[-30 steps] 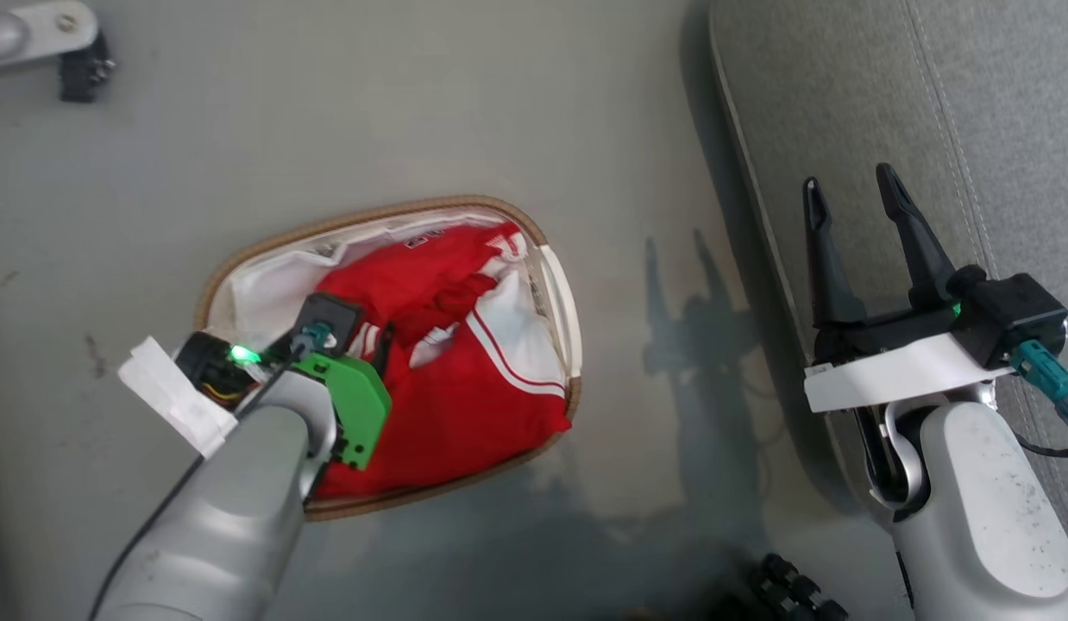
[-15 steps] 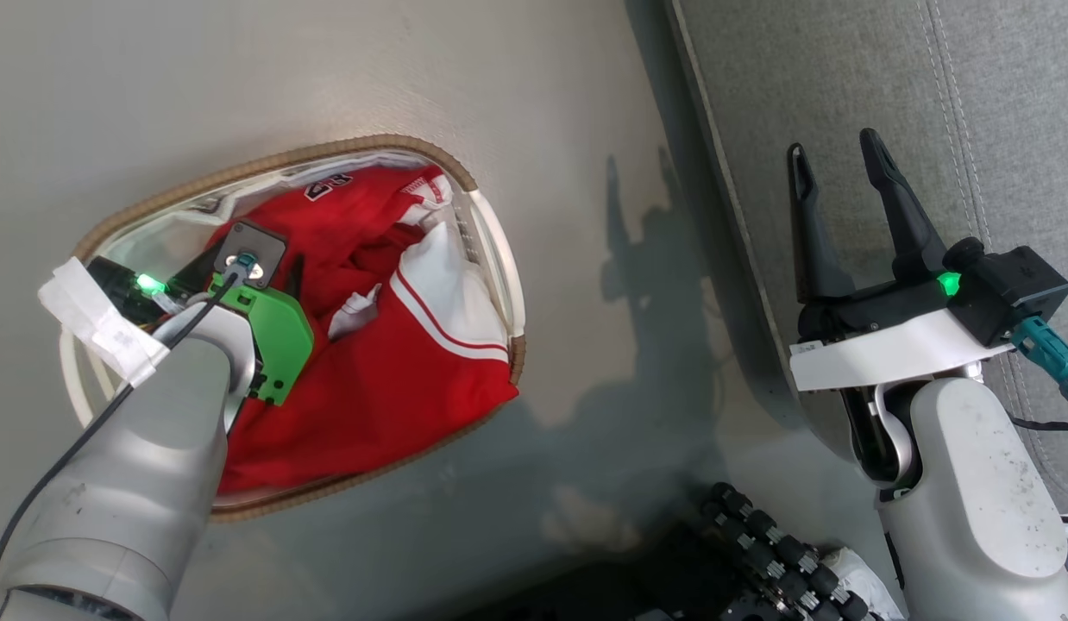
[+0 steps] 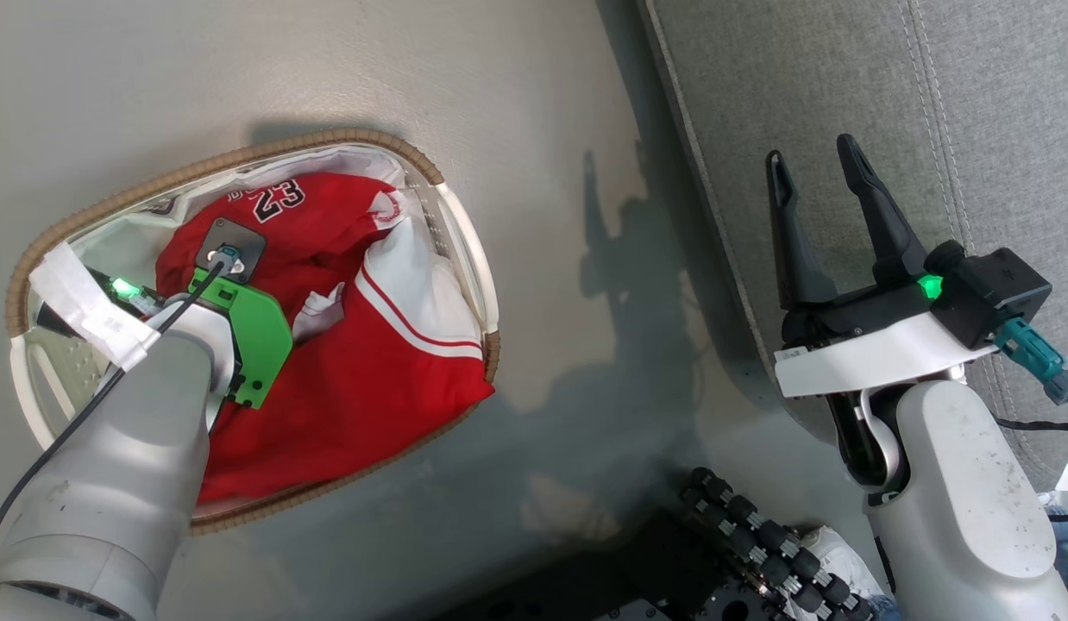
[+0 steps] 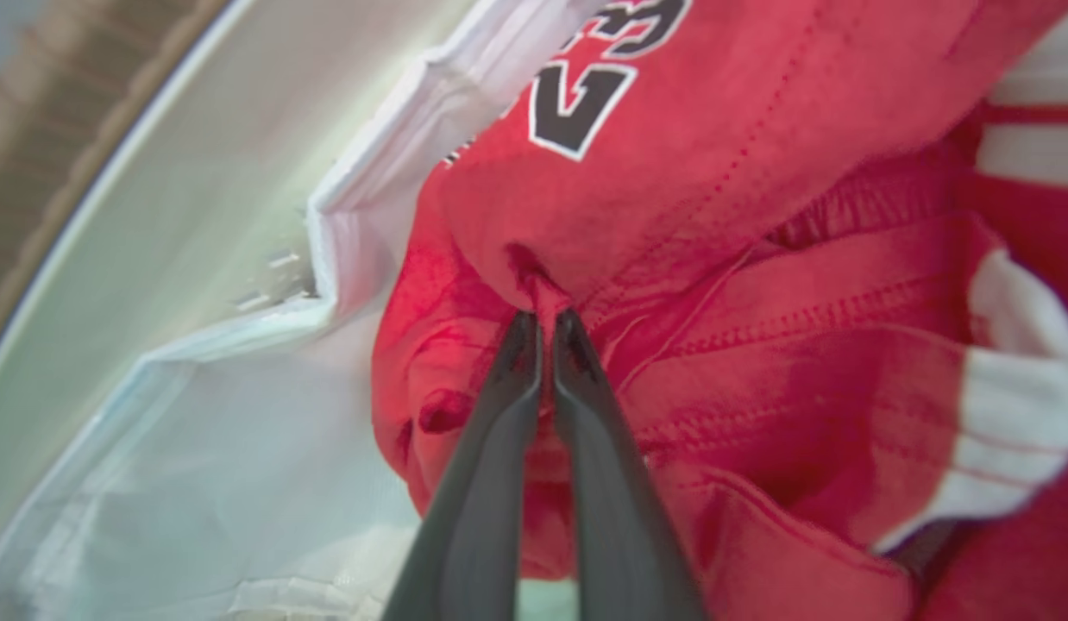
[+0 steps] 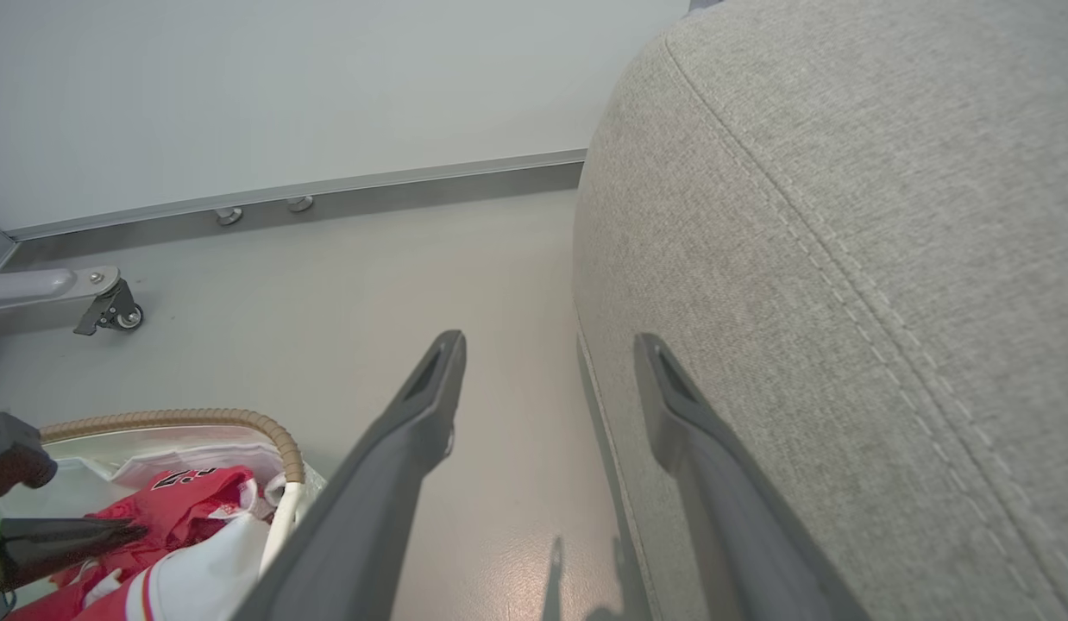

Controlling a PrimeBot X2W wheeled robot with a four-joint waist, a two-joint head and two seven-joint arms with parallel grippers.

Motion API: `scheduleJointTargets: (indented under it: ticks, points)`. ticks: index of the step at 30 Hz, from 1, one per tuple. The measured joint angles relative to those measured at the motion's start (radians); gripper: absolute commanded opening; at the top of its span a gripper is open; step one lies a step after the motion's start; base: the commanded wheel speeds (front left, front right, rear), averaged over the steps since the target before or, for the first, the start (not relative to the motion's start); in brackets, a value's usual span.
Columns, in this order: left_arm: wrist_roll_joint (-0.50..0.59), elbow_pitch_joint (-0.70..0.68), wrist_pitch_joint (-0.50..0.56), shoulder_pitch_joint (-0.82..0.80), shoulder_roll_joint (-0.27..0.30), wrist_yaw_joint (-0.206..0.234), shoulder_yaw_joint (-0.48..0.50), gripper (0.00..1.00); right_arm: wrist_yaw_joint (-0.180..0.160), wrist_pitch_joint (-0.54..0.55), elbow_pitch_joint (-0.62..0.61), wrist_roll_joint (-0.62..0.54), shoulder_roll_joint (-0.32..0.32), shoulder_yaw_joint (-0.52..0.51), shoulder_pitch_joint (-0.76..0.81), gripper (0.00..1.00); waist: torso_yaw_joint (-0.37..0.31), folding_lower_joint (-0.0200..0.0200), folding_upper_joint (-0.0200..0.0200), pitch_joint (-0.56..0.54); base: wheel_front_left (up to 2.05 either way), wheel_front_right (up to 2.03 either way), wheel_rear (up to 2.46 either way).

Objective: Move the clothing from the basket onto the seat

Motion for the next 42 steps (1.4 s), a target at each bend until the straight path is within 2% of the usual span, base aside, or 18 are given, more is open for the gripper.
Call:
scheduleJointTargets:
  ticks: [11,20,30,42]
  points:
    - [-0.034,0.0,-0.106,0.032,-0.023,0.013,0.004,0.0,0.0,0.0,0.022,-0.013,0.0,-0.013,0.004,1.0,0.012,-0.0001,0.0,-0.039,0.0,0.0,0.0]
    - [-0.053,-0.079,-0.166,0.11,-0.055,-0.001,0.002,0.0,0.0,0.0,0.046,-0.069,0.001,-0.034,0.035,1.0,0.049,-0.0001,0.0,-0.142,0.0,0.0,0.0]
    - [-0.05,-0.344,-0.172,0.243,-0.042,-0.011,0.006,0.0,0.0,0.0,0.088,-0.142,0.001,-0.069,0.135,1.0,0.104,-0.0001,0.0,-0.311,0.0,0.0,0.0]
    - [0.004,-0.603,-0.172,0.334,0.011,-0.018,-0.01,0.0,0.0,0.0,0.122,-0.194,0.001,-0.086,0.27,1.0,0.171,-0.0001,0.0,-0.559,0.0,0.0,0.0]
